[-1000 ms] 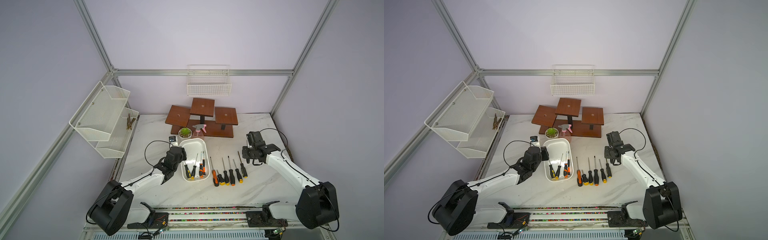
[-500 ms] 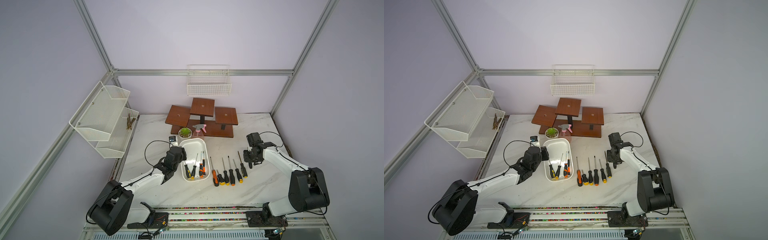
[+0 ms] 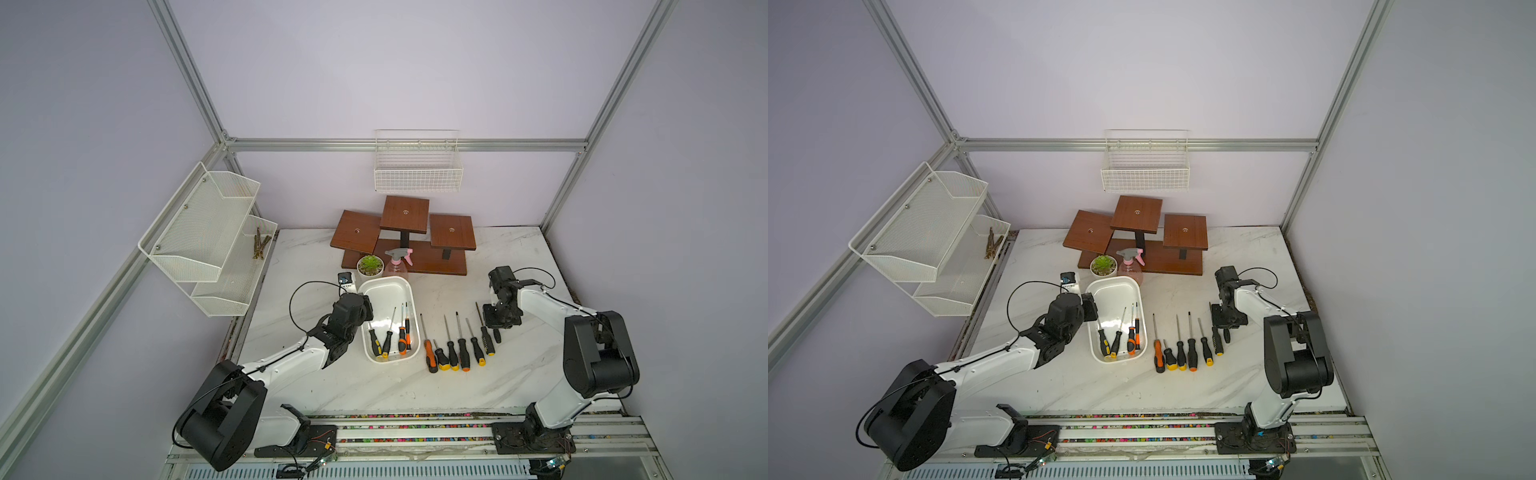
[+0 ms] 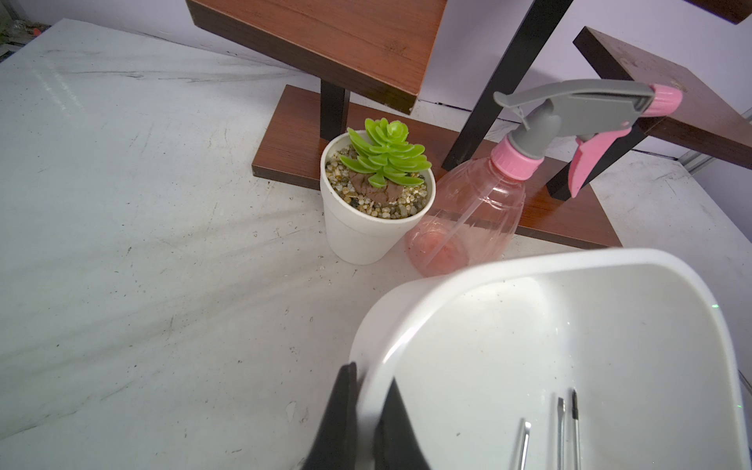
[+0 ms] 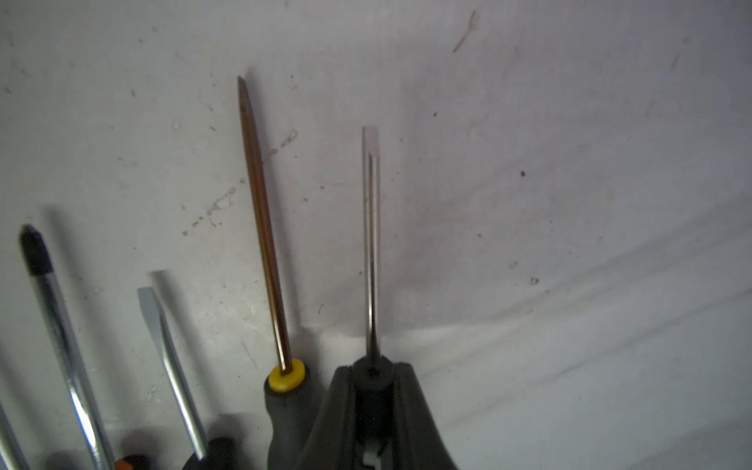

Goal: Take out the screwdriver from the storage box
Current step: Place the screwdriver at the center of the board.

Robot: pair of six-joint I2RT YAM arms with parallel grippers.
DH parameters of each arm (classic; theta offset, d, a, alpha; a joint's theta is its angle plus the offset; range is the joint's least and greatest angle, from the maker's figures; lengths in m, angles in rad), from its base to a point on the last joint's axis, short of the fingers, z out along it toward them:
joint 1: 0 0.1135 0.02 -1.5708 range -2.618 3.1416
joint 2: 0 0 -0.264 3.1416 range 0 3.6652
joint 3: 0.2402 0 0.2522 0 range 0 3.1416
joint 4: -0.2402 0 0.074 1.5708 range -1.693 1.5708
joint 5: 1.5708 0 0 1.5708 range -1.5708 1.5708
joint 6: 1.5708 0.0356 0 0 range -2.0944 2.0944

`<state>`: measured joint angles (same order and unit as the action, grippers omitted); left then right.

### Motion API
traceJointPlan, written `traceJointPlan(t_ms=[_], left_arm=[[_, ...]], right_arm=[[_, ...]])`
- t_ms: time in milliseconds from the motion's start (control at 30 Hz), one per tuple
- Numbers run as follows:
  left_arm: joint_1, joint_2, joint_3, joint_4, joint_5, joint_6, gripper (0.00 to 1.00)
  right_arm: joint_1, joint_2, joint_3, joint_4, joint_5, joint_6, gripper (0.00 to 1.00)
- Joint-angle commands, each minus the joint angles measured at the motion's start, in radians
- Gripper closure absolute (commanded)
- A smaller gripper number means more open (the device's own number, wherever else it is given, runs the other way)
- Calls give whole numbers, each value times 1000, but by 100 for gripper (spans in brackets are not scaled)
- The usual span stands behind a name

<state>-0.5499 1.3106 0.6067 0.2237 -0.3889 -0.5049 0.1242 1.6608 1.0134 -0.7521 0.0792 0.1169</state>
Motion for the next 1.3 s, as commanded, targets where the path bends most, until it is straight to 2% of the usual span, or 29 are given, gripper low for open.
traceJointPlan(t_ms=[0,367,467,533,800,900,1133,1267], left_arm=[[8,-23,-19,46,-2,-3,100],[9,-30,-25,49,-5,-6,100],[10,-28,-24,48,-5,-6,100],[10,-27,-24,48,-4,-6,100],[10,-27,-24,46,-5,-7,100],[10,-25,-24,46,-5,-7,100],[10,-26,-24,47,-5,-7,100],[10,-25,-22,46,-2,-7,100]], right_arm=[[-12,9,28,-22,-14,-14,100],[-24,57,39,-32,-29,-21,100],[-24,62,40,-32,-33,-24,97],[-25,67,40,-31,-35,-26,95],[-24,65,39,-25,-36,-26,72],[-27,61,37,-23,-34,-24,67],[-26,36,42,-22,-31,-20,65],[-27,-29,45,-20,-40,-7,65]])
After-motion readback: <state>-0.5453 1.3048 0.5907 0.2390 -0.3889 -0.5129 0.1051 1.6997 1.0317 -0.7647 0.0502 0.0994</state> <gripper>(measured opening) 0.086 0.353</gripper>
